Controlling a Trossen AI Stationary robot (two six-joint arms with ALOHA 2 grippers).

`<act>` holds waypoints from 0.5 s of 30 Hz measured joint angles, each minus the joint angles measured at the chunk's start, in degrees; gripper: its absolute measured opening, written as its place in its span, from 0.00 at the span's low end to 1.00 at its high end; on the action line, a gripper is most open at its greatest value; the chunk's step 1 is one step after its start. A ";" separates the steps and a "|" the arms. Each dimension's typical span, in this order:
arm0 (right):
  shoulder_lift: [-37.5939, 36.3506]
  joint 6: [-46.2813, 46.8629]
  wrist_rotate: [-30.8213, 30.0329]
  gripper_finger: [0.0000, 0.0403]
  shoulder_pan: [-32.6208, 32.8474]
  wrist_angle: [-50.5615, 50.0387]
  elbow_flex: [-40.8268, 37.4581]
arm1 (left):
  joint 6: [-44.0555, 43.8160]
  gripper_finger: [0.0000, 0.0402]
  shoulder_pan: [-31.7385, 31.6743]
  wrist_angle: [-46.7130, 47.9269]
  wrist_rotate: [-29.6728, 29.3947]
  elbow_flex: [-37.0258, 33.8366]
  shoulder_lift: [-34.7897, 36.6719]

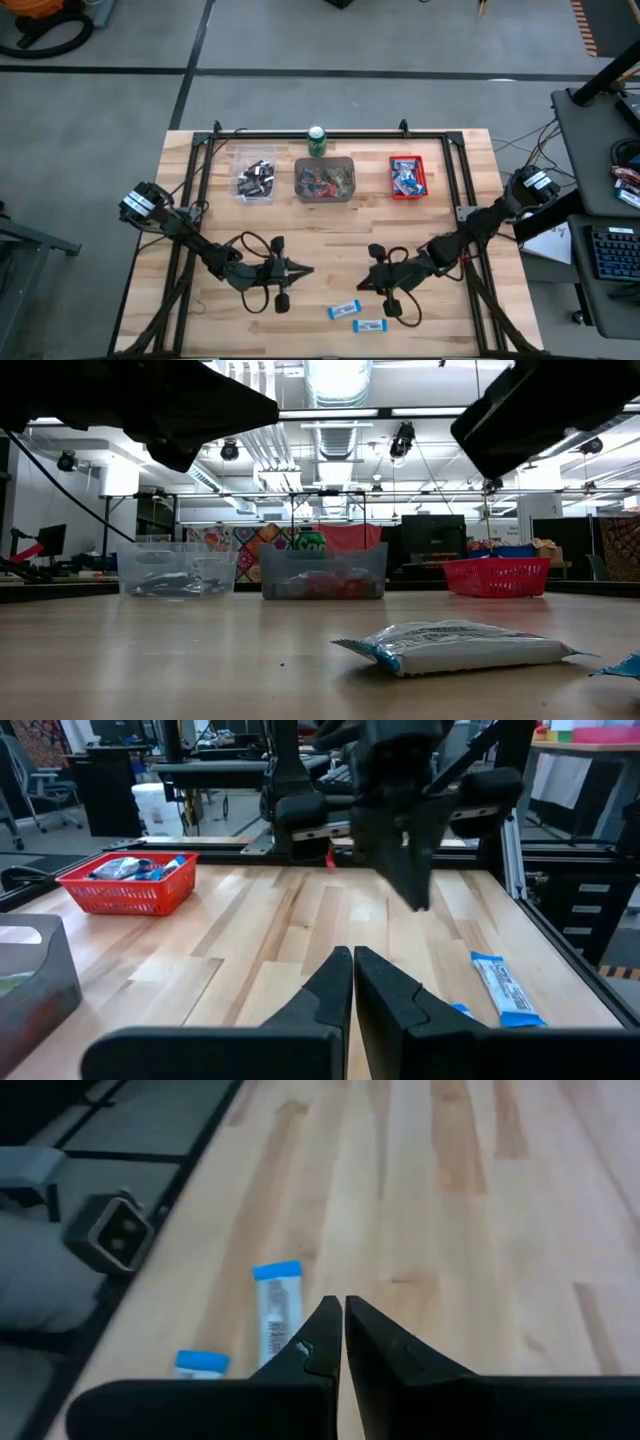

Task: Organize candy in baskets
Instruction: Put the white chocolate bar into the red bin

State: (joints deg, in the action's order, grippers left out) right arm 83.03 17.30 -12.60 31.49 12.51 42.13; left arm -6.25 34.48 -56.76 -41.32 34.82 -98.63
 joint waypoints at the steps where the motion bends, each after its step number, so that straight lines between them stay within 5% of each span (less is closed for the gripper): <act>1: 0.10 0.08 0.02 0.04 0.41 -0.11 0.42 | 0.01 0.00 0.00 0.00 0.00 0.01 0.00; 15: 0.47 6.69 -2.64 0.36 5.39 -0.15 1.53 | -3.59 0.00 0.02 -0.91 -0.11 0.03 0.00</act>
State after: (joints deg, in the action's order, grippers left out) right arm 83.50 23.99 -15.23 36.88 12.36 43.66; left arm -9.84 34.50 -57.67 -41.43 34.85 -98.63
